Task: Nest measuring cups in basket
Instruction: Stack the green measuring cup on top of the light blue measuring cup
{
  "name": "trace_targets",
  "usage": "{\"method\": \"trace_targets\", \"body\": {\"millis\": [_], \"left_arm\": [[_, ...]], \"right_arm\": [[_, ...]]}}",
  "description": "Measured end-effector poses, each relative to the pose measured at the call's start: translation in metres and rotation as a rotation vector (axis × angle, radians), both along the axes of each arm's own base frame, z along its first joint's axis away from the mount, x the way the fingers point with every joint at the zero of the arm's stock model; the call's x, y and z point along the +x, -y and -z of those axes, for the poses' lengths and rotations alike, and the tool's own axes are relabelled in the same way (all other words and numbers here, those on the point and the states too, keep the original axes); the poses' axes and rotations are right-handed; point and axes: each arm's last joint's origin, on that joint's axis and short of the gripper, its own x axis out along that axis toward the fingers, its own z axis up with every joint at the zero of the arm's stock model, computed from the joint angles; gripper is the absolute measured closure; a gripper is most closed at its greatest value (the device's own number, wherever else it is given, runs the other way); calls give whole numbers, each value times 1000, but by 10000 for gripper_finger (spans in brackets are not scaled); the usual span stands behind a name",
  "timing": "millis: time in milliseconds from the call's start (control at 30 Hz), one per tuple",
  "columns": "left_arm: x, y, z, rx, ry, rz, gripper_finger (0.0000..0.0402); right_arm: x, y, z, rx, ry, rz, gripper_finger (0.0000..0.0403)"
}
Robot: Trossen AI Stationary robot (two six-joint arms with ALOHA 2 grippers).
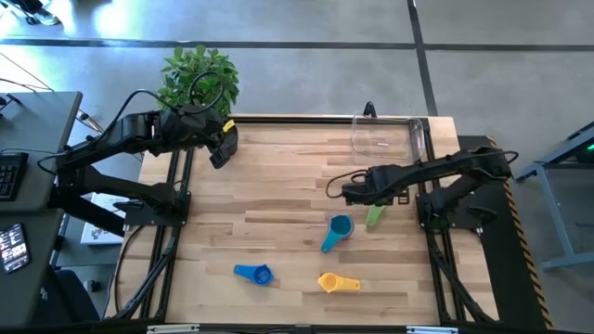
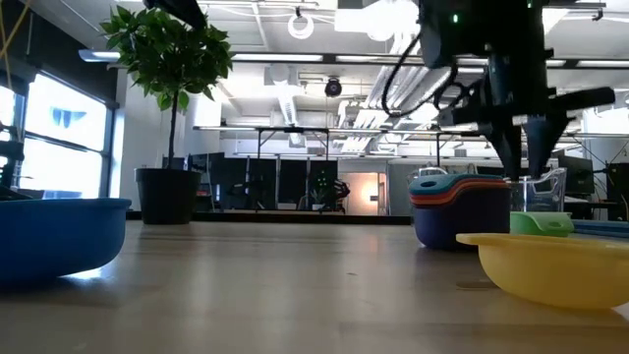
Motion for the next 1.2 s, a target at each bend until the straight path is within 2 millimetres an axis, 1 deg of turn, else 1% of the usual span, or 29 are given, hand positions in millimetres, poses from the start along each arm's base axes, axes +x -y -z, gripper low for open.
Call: {"method": "trace_targets", "body": {"millis": [133, 267, 600, 733, 1033, 1133, 1200], "left_arm": [[0, 0, 0, 3, 1, -3, 328], [1, 0, -1, 7, 12, -6, 328], [3, -1, -4, 16, 47, -8, 328], [3, -1, -4, 21, 45, -13, 328], [2, -2, -4, 43, 39, -40, 328], [2, -2, -4, 46, 38, -44, 328], [2, -2, -4, 46, 38, -44, 328]], "right_arm": [[-4, 12, 16, 50, -4, -34, 297], [-3, 22, 26, 53, 36, -50, 297], [-2, 39, 29, 53, 48, -92, 297], [-1, 41, 33, 83, 38, -92, 297], [6, 37, 46, 123, 13, -102, 297], [7, 37, 50, 136, -3, -100, 307], [8, 36, 51, 143, -1, -100, 323]]}}
